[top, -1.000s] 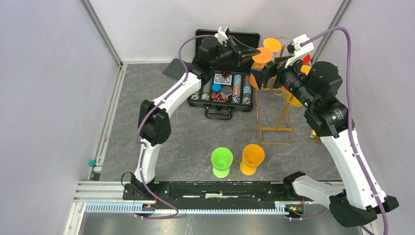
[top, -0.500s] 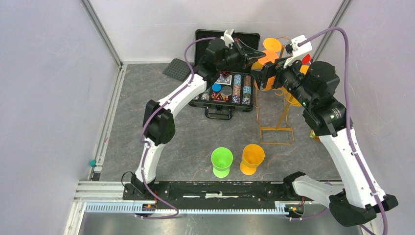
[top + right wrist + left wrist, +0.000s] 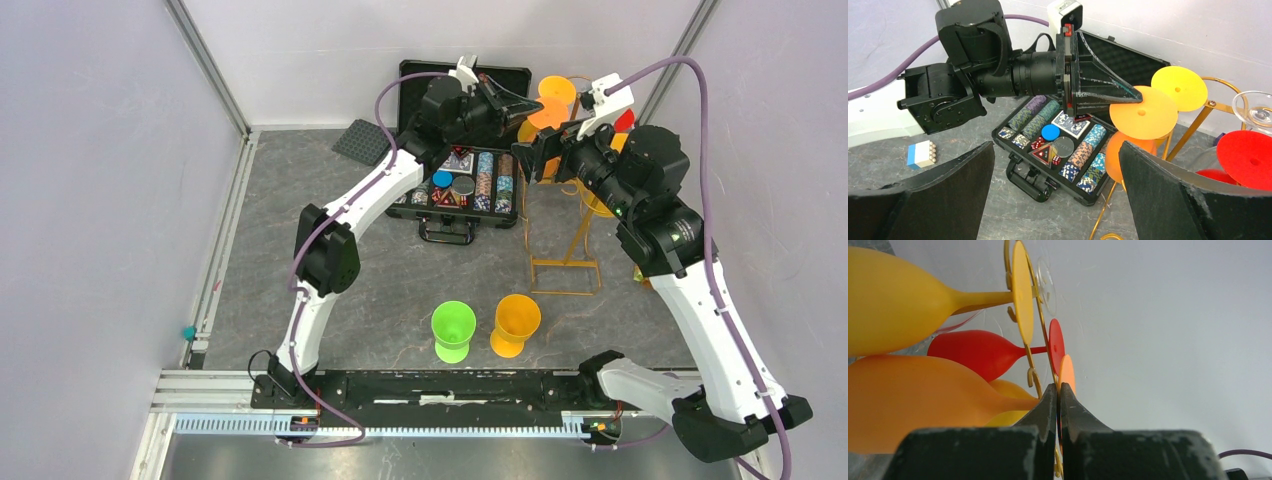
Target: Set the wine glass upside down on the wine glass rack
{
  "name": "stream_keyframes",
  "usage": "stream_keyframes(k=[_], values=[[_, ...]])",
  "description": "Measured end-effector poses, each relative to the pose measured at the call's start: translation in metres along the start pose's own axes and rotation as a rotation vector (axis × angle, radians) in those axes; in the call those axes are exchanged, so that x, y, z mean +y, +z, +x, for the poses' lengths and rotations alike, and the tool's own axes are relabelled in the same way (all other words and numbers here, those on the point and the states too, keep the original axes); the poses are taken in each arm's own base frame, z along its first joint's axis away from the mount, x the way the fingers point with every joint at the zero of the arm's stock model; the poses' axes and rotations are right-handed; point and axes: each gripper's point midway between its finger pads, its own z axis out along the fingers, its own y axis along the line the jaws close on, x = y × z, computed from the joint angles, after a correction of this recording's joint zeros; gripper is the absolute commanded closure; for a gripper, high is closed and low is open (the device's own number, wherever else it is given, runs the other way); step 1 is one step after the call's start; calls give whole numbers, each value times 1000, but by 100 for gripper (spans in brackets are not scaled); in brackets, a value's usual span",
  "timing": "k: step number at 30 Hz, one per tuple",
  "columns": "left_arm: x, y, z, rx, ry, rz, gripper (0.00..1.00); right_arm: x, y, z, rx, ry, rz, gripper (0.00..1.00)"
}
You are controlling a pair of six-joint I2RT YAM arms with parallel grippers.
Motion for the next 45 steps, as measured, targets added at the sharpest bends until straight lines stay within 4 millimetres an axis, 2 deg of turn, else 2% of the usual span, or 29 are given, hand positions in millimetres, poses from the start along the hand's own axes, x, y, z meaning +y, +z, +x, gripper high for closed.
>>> stream_keyframes(k=[5, 14, 23, 31, 38, 40, 45], values=[[-12, 4, -1, -6, 25, 30, 98, -1, 0, 2, 4, 1, 4, 2], [-13, 8, 10, -2, 71, 32, 98, -1, 1, 3, 6, 1, 5, 2], [-9, 10, 17, 11, 75, 23, 97, -1, 0, 6, 12, 5, 5, 2], [5, 15, 20, 16, 66, 5, 98, -1, 0, 8, 15, 9, 5, 2], [14, 9, 13, -15, 54, -9, 98, -1, -2, 9, 16, 9, 5, 2], [20, 2, 8, -38, 41, -31, 98, -1, -2, 9, 15, 9, 6, 2], [20, -9, -11, -103, 42, -50, 98, -1, -3, 10, 16, 10, 6, 2]])
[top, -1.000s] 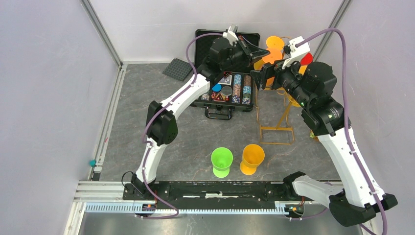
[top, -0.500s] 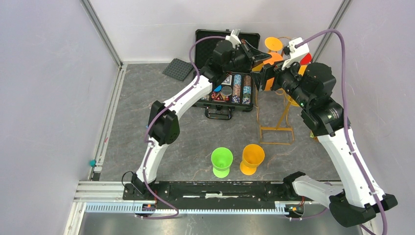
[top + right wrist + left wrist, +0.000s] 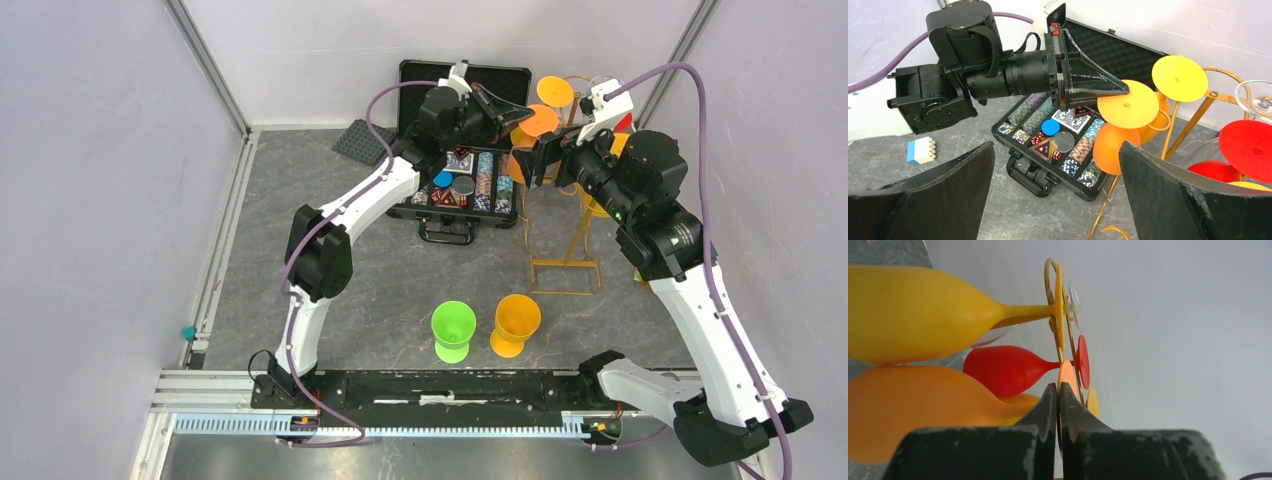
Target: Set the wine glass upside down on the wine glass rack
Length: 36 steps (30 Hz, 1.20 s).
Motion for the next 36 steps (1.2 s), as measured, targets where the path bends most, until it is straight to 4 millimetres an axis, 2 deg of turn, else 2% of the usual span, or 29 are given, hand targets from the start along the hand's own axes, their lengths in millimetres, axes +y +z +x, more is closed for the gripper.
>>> stream_keyframes(k=[8, 14, 22, 27, 36], values=[[1, 1, -13, -21, -3, 0, 98, 0, 1, 2, 5, 0, 0, 2], [-1, 6, -7, -6, -3, 8, 98, -1, 0, 3, 6, 0, 4, 2], [-17, 8, 1, 6, 4, 33, 98, -1, 0, 4, 7, 3, 8, 2], [-20, 12, 6, 14, 5, 42, 98, -1, 0, 4, 7, 3, 8, 3], [-11, 20, 12, 23, 1, 32, 98, -1, 0, 4, 7, 4, 8, 3]])
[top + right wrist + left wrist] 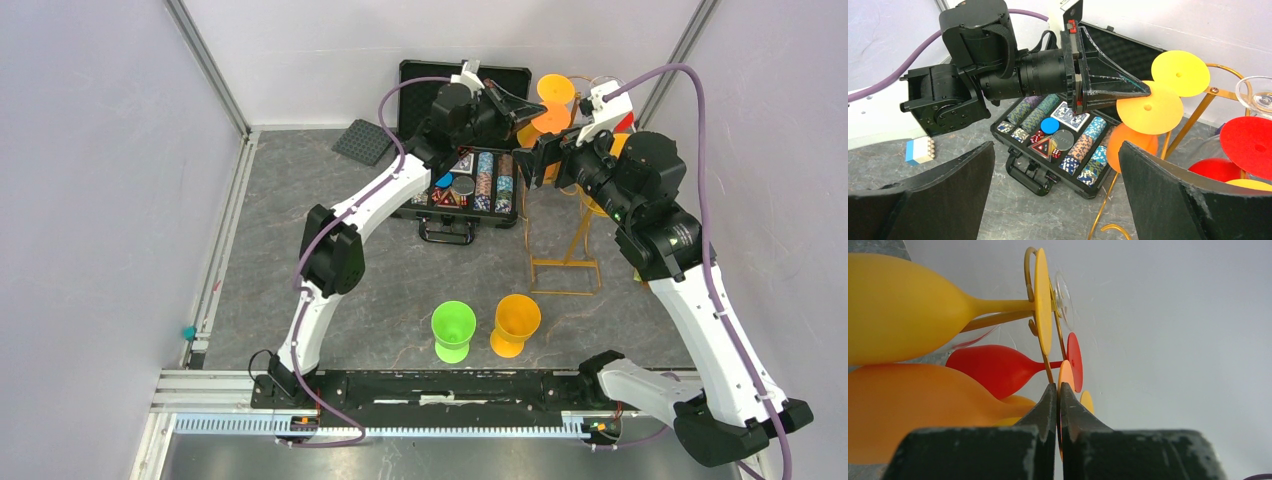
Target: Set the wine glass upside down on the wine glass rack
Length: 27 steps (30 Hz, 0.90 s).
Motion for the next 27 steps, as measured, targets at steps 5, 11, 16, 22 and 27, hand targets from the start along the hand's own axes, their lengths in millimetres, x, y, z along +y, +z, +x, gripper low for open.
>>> stream_keyframes(k=[5, 11, 16, 22, 27], values=[[1, 3, 6, 10, -2, -1, 97, 0, 0, 0, 0, 4, -1, 3], [-5, 4, 12, 11, 0, 8, 95, 0, 0, 0, 0, 6, 0, 3], [-5, 4, 14, 17, -1, 7, 94, 0, 1, 5, 10, 11, 0, 3], [-4, 5, 12, 2, -1, 3, 95, 1, 0, 4, 8, 16, 0, 3], [-6, 6, 6, -27, 1, 4, 96, 1, 0, 4, 7, 18, 1, 3]])
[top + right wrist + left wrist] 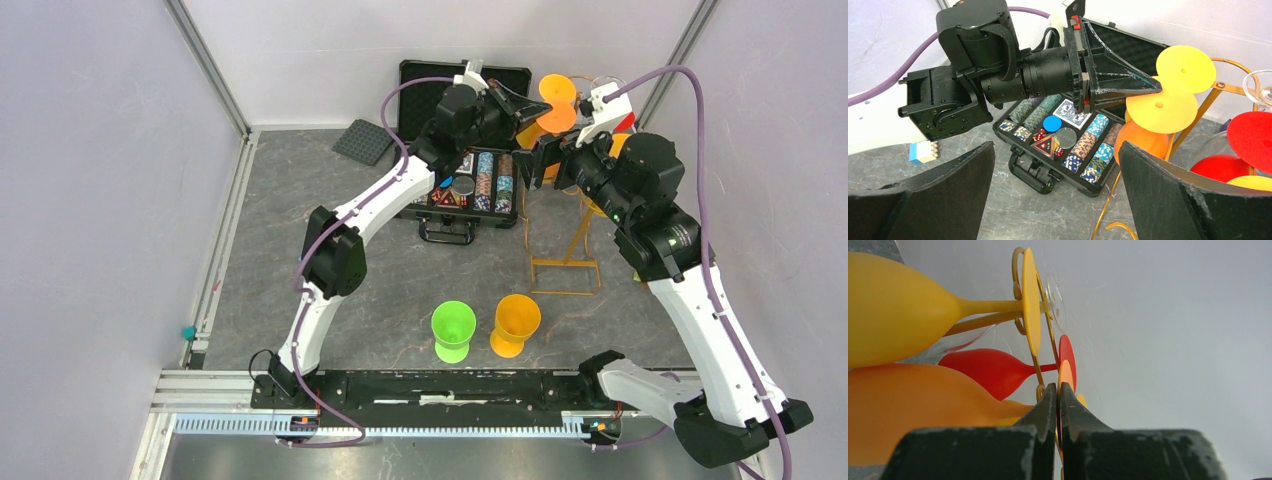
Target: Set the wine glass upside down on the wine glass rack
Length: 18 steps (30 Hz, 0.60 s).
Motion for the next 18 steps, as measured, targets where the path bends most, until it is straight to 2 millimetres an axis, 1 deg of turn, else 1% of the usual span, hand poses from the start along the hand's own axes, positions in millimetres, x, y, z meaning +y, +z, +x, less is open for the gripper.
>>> stream_keyframes(k=[5, 9, 10, 14, 18], values=[[-7, -2, -8, -24, 6, 16, 97, 0, 0, 0, 0, 2, 0, 3], [-10, -9, -17, -48, 6, 9, 97, 0, 0, 0, 0, 3, 3, 3], [-14, -12, -19, -54, 8, 11, 97, -1, 0, 0, -1, 2, 8, 3], [-20, -17, -31, -76, 12, 18, 97, -10, -2, -2, -6, -8, 58, 3], [-20, -18, -35, -80, 8, 18, 97, -17, -6, -11, -26, -16, 98, 2]])
